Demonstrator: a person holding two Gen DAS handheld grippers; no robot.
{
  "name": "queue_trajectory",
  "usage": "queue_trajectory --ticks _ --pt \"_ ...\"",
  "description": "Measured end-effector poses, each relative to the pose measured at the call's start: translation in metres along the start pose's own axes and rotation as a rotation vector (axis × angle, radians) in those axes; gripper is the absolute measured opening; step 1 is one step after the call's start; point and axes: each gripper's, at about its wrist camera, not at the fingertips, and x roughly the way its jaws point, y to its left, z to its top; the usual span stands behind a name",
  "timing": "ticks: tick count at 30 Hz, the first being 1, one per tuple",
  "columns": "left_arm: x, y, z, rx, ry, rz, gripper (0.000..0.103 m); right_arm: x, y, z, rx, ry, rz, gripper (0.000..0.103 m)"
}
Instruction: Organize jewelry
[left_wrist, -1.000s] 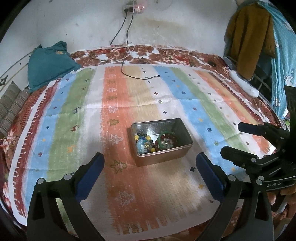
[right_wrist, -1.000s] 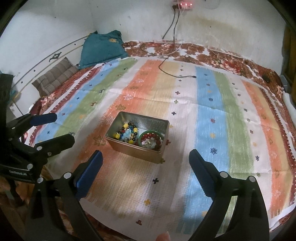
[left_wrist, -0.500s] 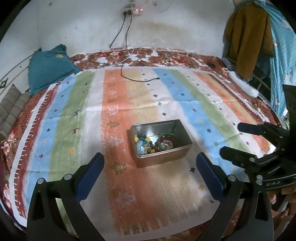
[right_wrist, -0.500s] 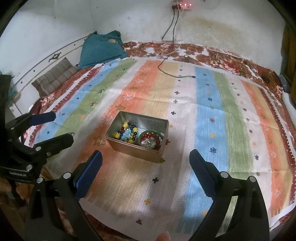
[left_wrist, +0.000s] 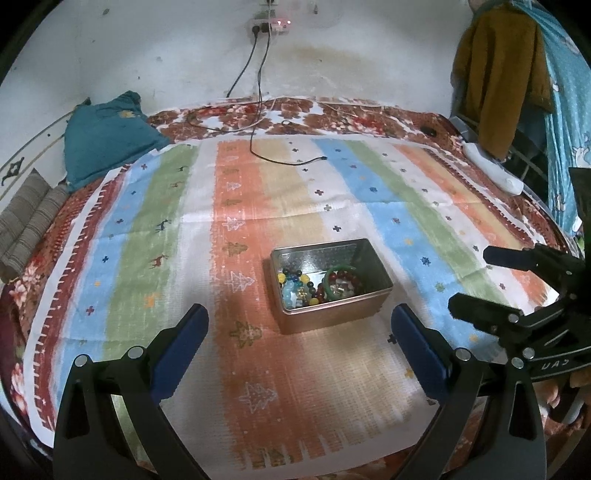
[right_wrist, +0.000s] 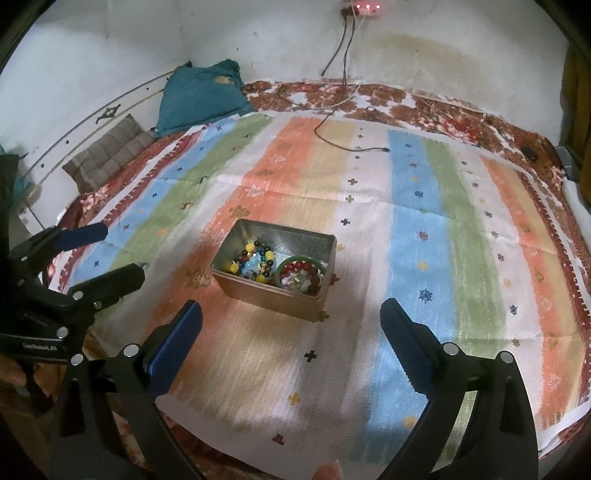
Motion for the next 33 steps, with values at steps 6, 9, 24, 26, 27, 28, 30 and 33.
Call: queue_trajectory --ticks 6,9,24,26,27,28,30,33 --pt "0.0 -0.001 0.0 -0.003 0.009 0.016 0.097 -0.007 0.001 -0.002 -0.005 -0.031 -0.02 0.098" --pt "-0.001 0.0 0.0 -0.002 0.008 0.023 0.097 -0.01 -0.002 -0.002 0.013 -0.038 -0.006 0.098" --pt "-0.009 -0.006 -0.003 0.041 -0.033 -0.026 0.097 -0.014 -0.001 -0.006 0.006 -0.046 0.001 0.098" --pt "-0.011 -0.009 -0.004 0.056 -0.043 -0.018 0.097 -0.015 0.001 -0.006 0.004 -0.05 0.001 0.098" --pt "-0.013 -0.01 -0.005 0.057 -0.053 -0.008 0.097 -0.016 0.001 -0.006 0.003 -0.052 0.0 0.098" --pt "-0.016 -0.009 -0.005 0.053 -0.072 0.002 0.097 -0.017 0.001 -0.007 0.001 -0.057 -0.003 0.098" --pt "-0.019 -0.007 -0.005 0.04 -0.082 -0.003 0.097 -0.021 0.002 -0.007 0.002 -0.08 -0.012 0.098" --pt "-0.019 -0.005 -0.006 0.029 -0.08 -0.014 0.097 -0.025 -0.001 -0.007 0.016 -0.093 -0.002 0.098"
